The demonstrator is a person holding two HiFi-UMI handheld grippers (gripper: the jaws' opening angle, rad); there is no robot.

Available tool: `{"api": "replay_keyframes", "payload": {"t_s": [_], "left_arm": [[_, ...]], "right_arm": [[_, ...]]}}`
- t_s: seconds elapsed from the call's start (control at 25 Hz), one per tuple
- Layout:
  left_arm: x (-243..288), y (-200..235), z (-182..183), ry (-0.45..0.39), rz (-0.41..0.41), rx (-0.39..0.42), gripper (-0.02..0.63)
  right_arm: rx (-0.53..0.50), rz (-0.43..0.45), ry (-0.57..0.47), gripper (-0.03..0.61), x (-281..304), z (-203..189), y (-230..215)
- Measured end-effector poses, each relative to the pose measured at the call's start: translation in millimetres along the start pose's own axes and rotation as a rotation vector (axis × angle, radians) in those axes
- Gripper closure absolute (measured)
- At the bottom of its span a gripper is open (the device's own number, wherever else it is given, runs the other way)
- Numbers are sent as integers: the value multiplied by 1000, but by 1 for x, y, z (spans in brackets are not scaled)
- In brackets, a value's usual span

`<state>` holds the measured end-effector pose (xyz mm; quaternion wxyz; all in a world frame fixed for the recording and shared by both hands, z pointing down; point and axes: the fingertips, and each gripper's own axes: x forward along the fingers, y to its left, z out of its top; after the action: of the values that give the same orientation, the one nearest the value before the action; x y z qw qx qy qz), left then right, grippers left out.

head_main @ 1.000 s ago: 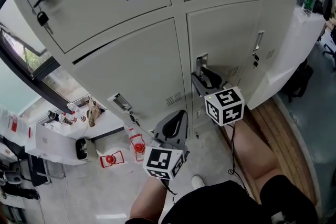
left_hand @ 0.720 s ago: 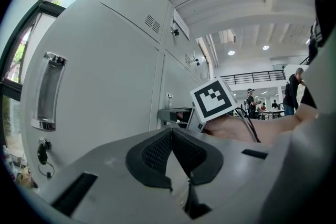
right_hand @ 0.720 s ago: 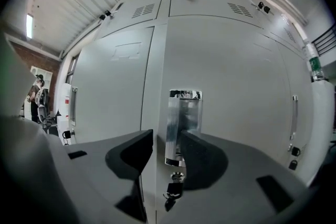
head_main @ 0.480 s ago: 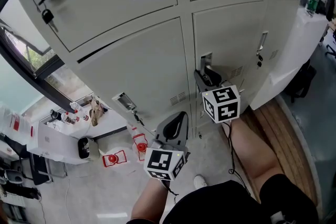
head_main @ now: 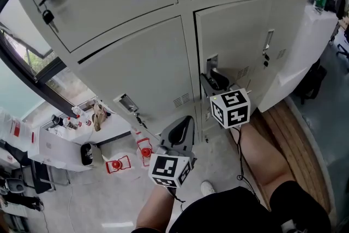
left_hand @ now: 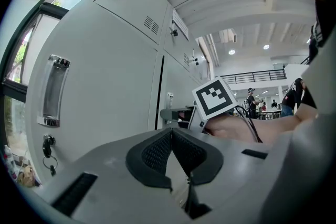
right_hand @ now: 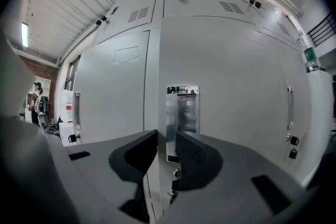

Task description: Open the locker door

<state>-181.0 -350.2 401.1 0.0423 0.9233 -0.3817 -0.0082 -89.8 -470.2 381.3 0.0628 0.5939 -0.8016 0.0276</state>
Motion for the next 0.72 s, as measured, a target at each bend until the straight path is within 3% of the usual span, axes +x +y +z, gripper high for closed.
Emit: {"api": "replay_keyframes", "payload": {"t_s": [0.72], "left_arm": [[12,-71,2,4,-48,7,597]], "right_arm": [[-10,90,0,407,-87,-12,-9]]}}
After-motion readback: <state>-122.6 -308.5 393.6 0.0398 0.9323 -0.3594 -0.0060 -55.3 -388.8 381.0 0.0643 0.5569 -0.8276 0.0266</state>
